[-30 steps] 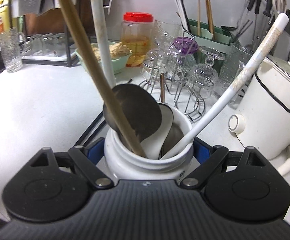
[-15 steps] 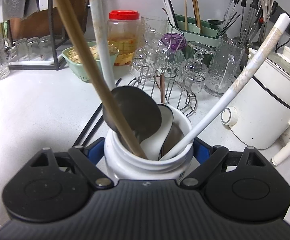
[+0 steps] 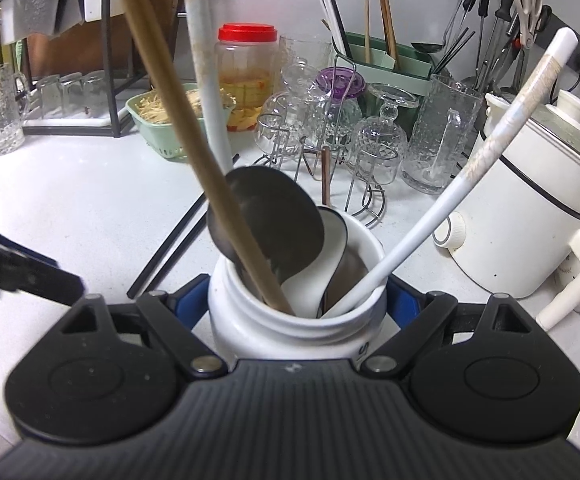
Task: Organize utensils
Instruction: 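Close the left gripper on one thin black chopstick, then lift the black chopstick upright with the left gripper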
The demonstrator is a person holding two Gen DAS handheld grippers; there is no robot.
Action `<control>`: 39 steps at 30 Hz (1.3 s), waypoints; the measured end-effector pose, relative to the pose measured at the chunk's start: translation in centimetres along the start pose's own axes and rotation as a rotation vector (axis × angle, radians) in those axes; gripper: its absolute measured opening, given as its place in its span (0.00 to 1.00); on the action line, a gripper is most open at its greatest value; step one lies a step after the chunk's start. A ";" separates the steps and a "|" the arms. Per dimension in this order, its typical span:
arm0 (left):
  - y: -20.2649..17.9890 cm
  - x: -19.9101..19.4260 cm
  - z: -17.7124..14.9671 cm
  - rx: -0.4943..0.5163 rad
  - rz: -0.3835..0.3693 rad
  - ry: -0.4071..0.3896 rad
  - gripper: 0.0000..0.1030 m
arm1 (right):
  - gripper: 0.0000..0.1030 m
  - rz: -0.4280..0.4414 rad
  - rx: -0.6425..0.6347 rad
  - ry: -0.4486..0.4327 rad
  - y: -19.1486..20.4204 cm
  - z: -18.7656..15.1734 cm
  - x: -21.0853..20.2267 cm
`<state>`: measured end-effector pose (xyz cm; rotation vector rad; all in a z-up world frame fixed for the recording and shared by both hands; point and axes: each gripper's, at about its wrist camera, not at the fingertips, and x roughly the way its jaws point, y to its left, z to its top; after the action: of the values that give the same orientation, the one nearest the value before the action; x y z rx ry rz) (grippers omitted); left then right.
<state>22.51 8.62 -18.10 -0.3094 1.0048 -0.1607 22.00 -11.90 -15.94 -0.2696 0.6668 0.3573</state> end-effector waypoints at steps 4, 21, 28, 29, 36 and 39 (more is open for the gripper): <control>0.0 1.5 0.5 0.018 0.039 0.000 0.32 | 0.89 0.014 -0.004 -0.013 -0.2 -0.1 0.0; -0.8 6.9 2.5 0.131 0.103 0.031 0.24 | 0.89 0.000 0.015 -0.028 0.0 -0.2 0.1; -0.7 7.2 3.4 0.130 0.129 0.033 0.23 | 0.89 -0.004 0.020 -0.033 0.0 0.0 0.3; -0.7 7.3 3.4 0.138 0.147 0.034 0.13 | 0.89 -0.004 0.020 -0.033 0.0 0.0 0.3; -0.5 6.8 3.0 0.147 0.171 0.035 0.06 | 0.89 -0.001 0.011 -0.033 0.0 0.2 0.5; -0.4 6.4 2.5 0.134 0.195 0.042 0.05 | 0.89 0.005 0.005 -0.032 0.0 0.2 0.5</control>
<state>28.06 6.92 -21.84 -0.0848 1.0545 -0.0573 22.50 -11.73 -16.07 -0.2565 0.6368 0.3642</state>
